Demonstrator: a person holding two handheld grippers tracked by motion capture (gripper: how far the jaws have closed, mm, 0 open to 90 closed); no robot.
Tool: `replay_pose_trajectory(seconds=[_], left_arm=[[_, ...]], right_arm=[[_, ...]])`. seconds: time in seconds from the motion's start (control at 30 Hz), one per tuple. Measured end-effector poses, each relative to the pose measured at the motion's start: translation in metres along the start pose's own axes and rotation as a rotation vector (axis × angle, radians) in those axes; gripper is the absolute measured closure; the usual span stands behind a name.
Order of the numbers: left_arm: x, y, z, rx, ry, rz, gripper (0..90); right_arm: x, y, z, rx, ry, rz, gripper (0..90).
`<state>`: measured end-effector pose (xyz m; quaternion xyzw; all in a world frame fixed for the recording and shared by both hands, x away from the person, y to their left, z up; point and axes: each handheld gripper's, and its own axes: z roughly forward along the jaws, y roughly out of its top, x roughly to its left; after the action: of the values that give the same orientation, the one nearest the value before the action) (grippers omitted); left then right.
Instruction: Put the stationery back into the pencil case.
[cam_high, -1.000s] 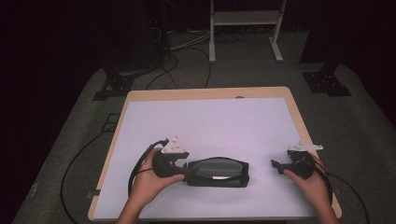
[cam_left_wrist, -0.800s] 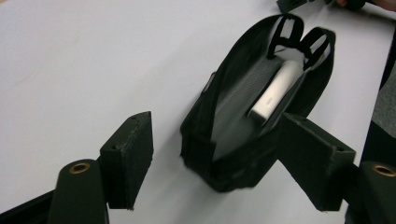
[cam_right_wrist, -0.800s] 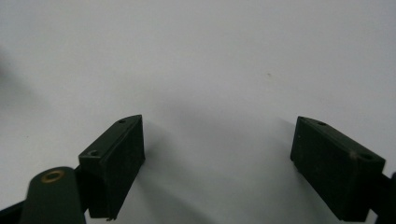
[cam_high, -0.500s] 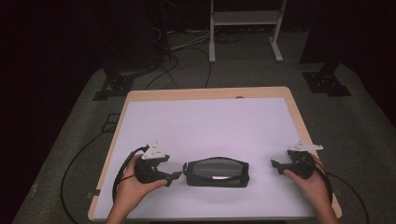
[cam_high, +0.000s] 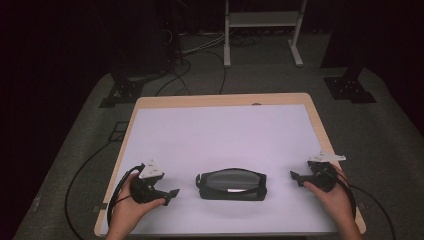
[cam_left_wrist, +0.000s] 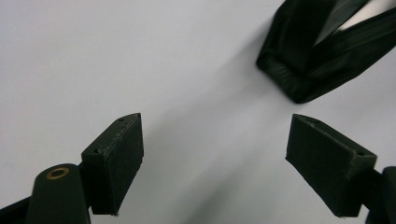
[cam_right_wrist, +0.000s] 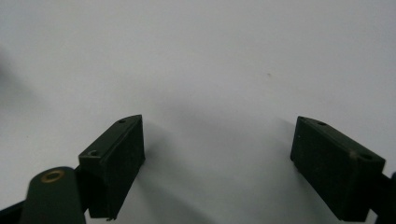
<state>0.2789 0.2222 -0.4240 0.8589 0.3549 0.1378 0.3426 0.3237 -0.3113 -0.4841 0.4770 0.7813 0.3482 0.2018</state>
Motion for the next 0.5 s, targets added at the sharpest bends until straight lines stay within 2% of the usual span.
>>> replay_pose_trajectory(seconds=[0.3,0.4,0.5], left_arm=[[0.014,-0.019,-0.001,0.032,0.059,-0.049,18.6],[0.021,-0.028,0.003,0.056,0.084,-0.077,18.6],[0.026,-0.034,0.007,0.069,0.103,-0.088,18.2]], right_arm=[[0.000,0.000,0.000,0.000,0.000,0.000,16.5],[0.000,0.000,0.000,0.000,0.000,0.000,16.5],[0.000,0.000,0.000,0.000,0.000,0.000,16.5]])
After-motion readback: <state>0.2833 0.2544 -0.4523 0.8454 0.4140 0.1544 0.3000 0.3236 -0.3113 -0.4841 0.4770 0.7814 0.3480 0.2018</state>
